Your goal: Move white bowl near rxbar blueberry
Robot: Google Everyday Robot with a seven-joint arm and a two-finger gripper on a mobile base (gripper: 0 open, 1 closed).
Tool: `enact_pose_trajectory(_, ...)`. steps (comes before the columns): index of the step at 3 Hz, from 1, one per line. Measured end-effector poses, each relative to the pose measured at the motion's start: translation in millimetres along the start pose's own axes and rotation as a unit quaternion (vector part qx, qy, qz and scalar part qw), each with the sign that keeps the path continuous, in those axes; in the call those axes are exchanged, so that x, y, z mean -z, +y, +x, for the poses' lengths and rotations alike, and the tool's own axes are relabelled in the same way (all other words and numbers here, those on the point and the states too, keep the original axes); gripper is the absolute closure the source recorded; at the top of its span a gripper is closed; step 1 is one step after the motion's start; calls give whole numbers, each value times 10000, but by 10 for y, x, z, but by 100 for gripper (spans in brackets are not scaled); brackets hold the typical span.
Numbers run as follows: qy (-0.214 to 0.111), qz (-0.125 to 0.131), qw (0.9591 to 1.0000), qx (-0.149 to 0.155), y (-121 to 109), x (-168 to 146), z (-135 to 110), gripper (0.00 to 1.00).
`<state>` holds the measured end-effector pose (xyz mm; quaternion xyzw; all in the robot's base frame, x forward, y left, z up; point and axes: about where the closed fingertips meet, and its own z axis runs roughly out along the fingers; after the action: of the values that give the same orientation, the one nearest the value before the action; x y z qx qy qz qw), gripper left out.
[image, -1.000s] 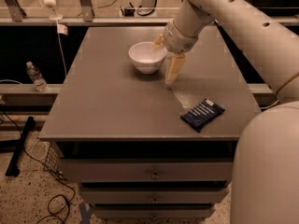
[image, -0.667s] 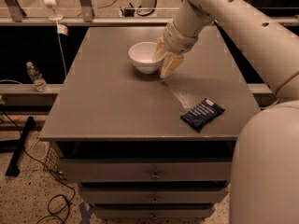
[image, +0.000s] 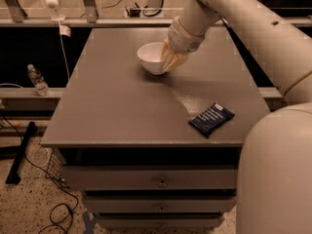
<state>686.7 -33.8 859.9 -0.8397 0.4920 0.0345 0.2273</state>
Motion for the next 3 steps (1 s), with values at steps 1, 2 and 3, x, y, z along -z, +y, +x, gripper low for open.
enact_pose_trajectory(1,95,45,9999,92,-20,136,-16,100)
enact_pose_trajectory(2,165,116,9998,-73,157,300,107,100)
enact_pose_trajectory(3,190,153,9987,-445,508,415,378,100)
